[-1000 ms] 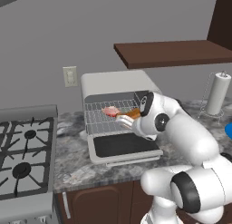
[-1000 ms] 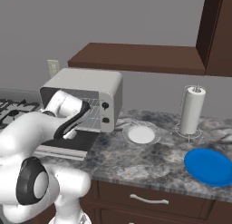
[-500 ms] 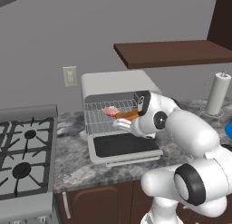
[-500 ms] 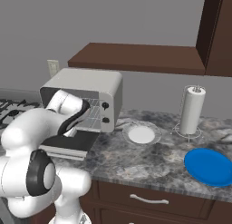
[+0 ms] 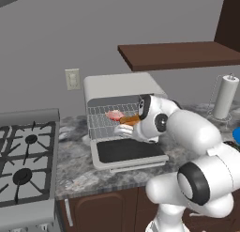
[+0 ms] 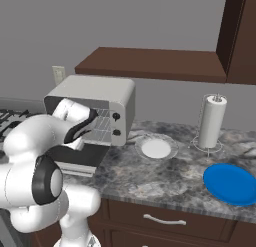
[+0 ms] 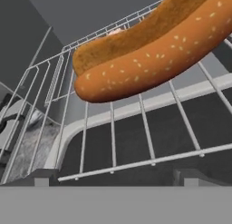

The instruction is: Open the toaster oven door. Place the hotdog bun on the top rack in the toaster oven and place the steak on the bottom rack.

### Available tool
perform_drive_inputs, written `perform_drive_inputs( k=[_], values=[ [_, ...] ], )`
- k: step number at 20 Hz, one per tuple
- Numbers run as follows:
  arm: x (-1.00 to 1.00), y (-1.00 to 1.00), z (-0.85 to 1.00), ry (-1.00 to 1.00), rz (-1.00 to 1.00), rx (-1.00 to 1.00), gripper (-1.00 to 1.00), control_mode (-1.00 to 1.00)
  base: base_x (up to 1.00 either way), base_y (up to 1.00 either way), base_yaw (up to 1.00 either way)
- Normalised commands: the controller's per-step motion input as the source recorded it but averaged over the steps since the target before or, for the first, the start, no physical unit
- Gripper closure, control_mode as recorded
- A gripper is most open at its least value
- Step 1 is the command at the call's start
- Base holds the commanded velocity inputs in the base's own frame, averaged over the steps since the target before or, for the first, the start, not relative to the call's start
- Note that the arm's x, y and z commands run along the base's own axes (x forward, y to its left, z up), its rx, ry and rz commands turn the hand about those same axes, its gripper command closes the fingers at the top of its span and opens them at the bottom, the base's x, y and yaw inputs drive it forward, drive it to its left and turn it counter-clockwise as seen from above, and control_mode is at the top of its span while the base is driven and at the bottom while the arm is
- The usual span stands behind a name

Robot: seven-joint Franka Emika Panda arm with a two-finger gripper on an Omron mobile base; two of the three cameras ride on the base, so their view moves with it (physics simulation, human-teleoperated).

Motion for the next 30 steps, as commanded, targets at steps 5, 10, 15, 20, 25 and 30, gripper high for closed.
perform_drive_inputs(
  k=[5, 10, 15, 20, 25, 30],
  values=[
    [0.19, 0.13, 0.59, 0.3, 0.07, -0.04, -1.0, -1.0, 0.0, 0.0, 0.0],
    [0.17, 0.1, 0.53, 0.27, 0.05, -0.03, -1.0, -1.0, 0.0, 0.0, 0.0],
    [0.24, 0.11, 0.49, 0.22, 0.04, -0.02, -1.0, -1.0, 0.0, 0.0, 0.0],
    [0.33, 0.12, 0.43, 0.03, 0.03, -0.01, -1.0, -1.0, 0.0, 0.0, 0.0],
    [0.36, 0.12, 0.37, 0.0, 0.04, 0.0, -1.0, -1.0, 0.0, 0.0, 0.0],
    [-0.12, 0.13, 0.41, 0.19, 0.07, 0.0, -1.0, -1.0, 0.0, 0.0, 0.0]
  ],
)
